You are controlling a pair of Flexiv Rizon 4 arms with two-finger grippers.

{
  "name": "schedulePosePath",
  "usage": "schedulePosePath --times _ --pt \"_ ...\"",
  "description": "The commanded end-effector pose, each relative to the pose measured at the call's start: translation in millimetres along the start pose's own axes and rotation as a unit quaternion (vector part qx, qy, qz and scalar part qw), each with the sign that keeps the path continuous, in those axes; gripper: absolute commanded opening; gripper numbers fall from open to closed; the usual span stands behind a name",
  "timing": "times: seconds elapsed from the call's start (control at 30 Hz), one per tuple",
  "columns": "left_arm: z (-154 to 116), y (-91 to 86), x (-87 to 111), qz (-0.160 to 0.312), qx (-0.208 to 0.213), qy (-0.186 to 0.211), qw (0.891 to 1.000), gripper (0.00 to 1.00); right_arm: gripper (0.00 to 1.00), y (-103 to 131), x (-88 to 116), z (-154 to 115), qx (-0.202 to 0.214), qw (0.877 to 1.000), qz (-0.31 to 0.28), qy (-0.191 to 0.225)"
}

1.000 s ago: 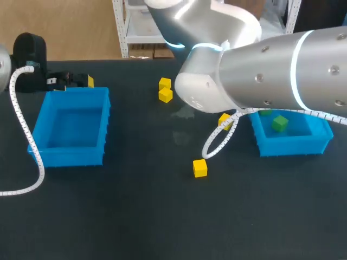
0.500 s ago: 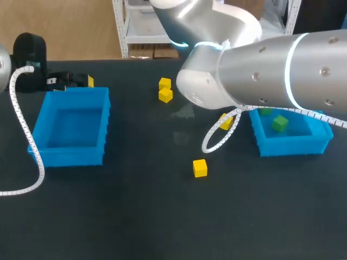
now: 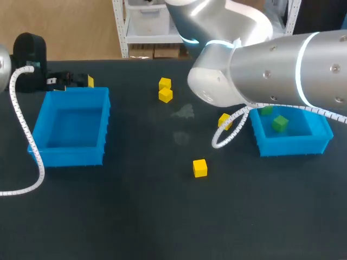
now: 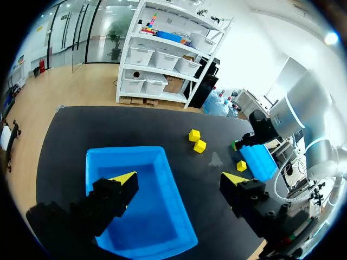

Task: Put the green cubes in the right bin and the yellow cubes in the left bin.

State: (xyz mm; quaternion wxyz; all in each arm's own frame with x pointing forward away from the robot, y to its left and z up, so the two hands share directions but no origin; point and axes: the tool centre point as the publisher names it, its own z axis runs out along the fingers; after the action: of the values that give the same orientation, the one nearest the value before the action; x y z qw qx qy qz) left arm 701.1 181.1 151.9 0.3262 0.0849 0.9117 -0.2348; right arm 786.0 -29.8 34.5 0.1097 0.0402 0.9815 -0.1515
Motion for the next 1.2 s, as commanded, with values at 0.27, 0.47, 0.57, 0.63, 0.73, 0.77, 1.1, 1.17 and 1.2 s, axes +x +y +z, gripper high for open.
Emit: schedulePosePath --times 0.27,0.47,0.57,0.63,0.73,0.77,1.1,1.17,1.2 --pt "0 2.6 1.7 0.001 0.006 -0.003 1.0 1.0 1.0 -10 9 -4 -0.011 1.0 0.0 -0.01" --pt "0 2.6 1.7 0.001 0.006 -0.003 1.0 1.0 1.0 -10 9 -4 -0.011 1.0 0.0 -0.01" --pt "0 2.6 1.7 0.001 0.006 -0.003 1.0 1.0 1.0 -10 9 -4 -0.011 1.0 0.0 -0.01" --pt "0 2.6 1.7 0.001 0.006 -0.003 1.0 1.0 1.0 -10 9 -4 -0.011 1.0 0.0 -0.01" --pt "0 2.6 1.7 0.001 0.006 -0.003 1.0 1.0 1.0 -9 7 -2 -0.01 1.0 0.005 -0.009" --pt "0 2.6 1.7 0.001 0.006 -0.003 1.0 1.0 1.0 -9 6 -3 -0.009 1.0 0.007 -0.01" --pt "0 2.6 1.7 0.001 0.006 -0.003 1.0 1.0 1.0 -8 -2 3 -0.006 1.0 0.011 -0.014" --pt "0 2.6 1.7 0.001 0.006 -0.003 1.0 1.0 1.0 -6 -4 7 -0.005 1.0 0.012 -0.013" --pt "0 2.6 1.7 0.001 0.006 -0.003 1.0 1.0 1.0 -5 -5 9 -0.005 1.0 0.013 -0.013"
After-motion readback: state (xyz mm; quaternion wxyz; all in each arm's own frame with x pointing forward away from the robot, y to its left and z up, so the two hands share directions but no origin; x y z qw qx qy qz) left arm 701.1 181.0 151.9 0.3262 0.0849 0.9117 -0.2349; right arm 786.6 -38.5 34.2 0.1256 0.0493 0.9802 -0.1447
